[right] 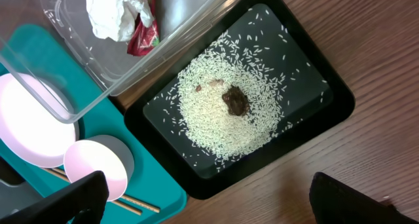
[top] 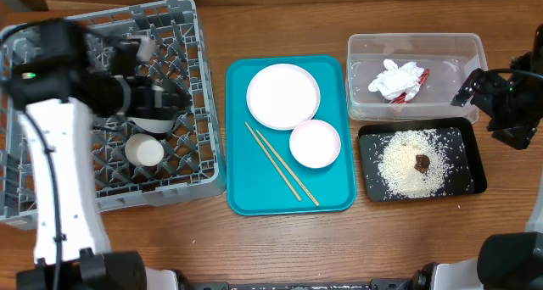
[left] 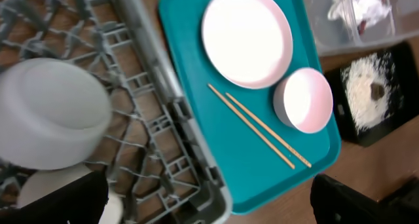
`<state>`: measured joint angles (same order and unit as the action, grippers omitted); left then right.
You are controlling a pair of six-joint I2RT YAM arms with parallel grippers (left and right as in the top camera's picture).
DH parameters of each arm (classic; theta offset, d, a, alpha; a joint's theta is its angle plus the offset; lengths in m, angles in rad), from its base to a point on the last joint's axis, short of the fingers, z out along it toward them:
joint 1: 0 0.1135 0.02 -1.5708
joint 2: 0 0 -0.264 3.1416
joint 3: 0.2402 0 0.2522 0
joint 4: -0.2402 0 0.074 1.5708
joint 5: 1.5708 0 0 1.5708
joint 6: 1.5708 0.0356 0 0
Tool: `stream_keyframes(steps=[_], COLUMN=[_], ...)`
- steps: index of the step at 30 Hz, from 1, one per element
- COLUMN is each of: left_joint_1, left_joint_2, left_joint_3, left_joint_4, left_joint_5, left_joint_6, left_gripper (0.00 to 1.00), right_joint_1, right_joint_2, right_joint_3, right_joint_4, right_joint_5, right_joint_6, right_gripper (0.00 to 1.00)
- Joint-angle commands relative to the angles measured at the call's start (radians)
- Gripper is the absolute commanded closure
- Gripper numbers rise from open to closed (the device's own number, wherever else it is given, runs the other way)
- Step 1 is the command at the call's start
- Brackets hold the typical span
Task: Sort waste into correct bins and load items into the dishwasher
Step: 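Move the left gripper to the pink bowl on the tray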
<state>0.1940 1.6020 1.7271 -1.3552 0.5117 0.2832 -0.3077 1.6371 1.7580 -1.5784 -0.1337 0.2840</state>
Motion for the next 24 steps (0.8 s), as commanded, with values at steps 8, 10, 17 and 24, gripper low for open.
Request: stream_keyframes(steps=[8,10,17,24], left_joint_1=[-0.443,-0.518,-0.743,-0.891], left_joint_2=[0.039,0.064,0.205,0.377], left_joint_3=[0.005,0.005,0.005,0.005], left_joint_4=[0.164,0.209,0.286,0.296], left_joint_5=[-0.231,-0.259,-0.309,-0.335], left_joint_6=[-0.161,-0.161,-0.116,-0.096], left_gripper=[0.0,0.0,0.0,0.0], right_joint_1=[-0.002,-0.002,-0.002,-0.002], right_joint_2=[-0.014,-0.014,-0.014,-0.014], right_joint_3=[0.027,0.027,0.027,0.027], right_joint_4=[-0.023,-0.027,-0.025,-0.025], right_joint_5=[0.1,0.13,0.133,0.133], right_joint_6=[0.091,0.111,0.11,0.11], right_gripper=[0.0,0.0,0.0,0.0])
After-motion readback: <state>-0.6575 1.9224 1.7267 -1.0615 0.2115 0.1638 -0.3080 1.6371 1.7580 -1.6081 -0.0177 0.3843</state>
